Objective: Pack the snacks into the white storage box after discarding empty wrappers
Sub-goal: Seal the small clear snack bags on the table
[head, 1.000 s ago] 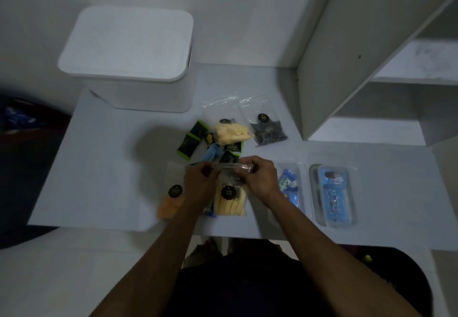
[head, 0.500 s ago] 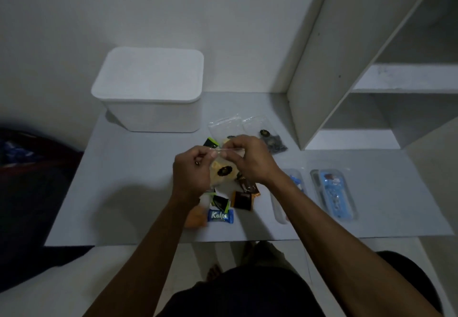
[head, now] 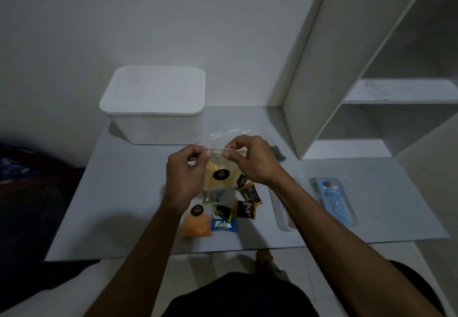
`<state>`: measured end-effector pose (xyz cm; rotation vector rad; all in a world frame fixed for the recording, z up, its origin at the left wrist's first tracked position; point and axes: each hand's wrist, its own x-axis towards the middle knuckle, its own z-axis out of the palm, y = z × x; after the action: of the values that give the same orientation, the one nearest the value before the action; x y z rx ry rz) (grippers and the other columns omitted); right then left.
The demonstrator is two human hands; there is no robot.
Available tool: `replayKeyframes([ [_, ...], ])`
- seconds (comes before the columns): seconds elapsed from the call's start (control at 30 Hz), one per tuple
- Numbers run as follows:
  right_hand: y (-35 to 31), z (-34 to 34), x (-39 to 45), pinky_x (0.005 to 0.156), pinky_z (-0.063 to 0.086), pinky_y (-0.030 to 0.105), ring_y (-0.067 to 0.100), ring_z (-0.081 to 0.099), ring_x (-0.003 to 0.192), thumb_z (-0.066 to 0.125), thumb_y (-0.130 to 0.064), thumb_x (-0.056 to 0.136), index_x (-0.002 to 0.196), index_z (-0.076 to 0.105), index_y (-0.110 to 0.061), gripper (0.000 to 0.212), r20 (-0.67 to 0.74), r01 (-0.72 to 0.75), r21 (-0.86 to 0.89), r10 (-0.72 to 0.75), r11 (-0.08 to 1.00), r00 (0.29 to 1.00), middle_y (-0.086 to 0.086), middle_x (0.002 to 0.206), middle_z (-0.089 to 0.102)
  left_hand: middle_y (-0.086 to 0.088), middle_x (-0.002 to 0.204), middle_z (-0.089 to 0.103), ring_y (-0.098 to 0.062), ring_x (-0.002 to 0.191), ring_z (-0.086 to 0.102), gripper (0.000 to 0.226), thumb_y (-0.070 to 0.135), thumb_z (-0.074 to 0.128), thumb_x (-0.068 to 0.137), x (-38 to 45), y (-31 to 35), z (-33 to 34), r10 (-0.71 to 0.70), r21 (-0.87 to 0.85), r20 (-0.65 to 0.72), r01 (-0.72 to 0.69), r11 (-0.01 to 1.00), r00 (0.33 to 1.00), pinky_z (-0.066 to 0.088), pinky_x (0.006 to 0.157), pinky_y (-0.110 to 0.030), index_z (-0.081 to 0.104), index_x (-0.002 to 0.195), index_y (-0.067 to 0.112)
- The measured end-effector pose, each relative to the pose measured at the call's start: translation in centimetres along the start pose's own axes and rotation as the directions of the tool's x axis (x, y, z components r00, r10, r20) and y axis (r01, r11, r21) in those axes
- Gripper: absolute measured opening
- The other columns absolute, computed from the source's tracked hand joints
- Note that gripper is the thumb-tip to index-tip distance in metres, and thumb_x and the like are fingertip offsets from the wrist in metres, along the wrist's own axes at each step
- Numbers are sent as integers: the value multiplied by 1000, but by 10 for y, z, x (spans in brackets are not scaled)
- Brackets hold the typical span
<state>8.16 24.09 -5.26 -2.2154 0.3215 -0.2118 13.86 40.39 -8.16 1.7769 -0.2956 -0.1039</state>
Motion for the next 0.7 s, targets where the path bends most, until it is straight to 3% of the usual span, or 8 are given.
replayKeyframes([
  [0.13, -1, 2, -3, 82, 49, 30, 9, 63, 93, 71, -32, 88, 82, 69, -26, 8, -7, 13, -30, -14, 999, 1000, -10, 92, 70, 2, 84, 73, -9, 82, 66, 4, 12, 71, 87, -1, 4, 0, -11, -70, 101, 18, 997, 995, 52, 74, -21, 74, 86, 14],
  [0.33, 4, 3, -10, 73, 52, 30, 4, 65, 80, 76, -32, 84, 81, 71, -28, 7, -2, -48, 131, 49, 990, 999, -11, 83, 71, 0, 82, 72, -12, 80, 67, 11, 13, 69, 88, 1, 7, -7, -43, -51, 69, 46, 998, 997, 54, 68, -23, 74, 81, 19],
  [0.43, 7, 5, -14, 77, 54, 35, 10, 68, 84, 78, -30, 81, 76, 71, -27, 9, -30, -63, 196, 71, 979, 997, -5, 87, 74, -2, 82, 72, -4, 75, 66, 10, 12, 68, 89, -2, 8, -7, -33, -46, 73, 37, 998, 997, 52, 63, -17, 73, 82, 18],
  [0.6, 6, 0, -18, 78, 56, 28, 14, 71, 87, 81, -23, 78, 77, 74, -21, 7, 28, -130, 300, 128, 945, 991, 0, 86, 76, -1, 82, 73, -9, 79, 65, 8, 12, 68, 90, -5, 7, -12, -17, -92, 159, 32, 995, 987, 54, 71, -20, 75, 86, 16],
  [0.7, 8, -6, -18, 79, 57, 27, 10, 71, 85, 81, -22, 78, 86, 77, -13, 12, 61, -179, 388, 168, 904, 984, 0, 88, 76, -1, 79, 72, -6, 76, 63, 15, 9, 69, 88, -7, 10, -12, -8, -91, 182, 25, 996, 983, 51, 69, -14, 73, 79, 21],
])
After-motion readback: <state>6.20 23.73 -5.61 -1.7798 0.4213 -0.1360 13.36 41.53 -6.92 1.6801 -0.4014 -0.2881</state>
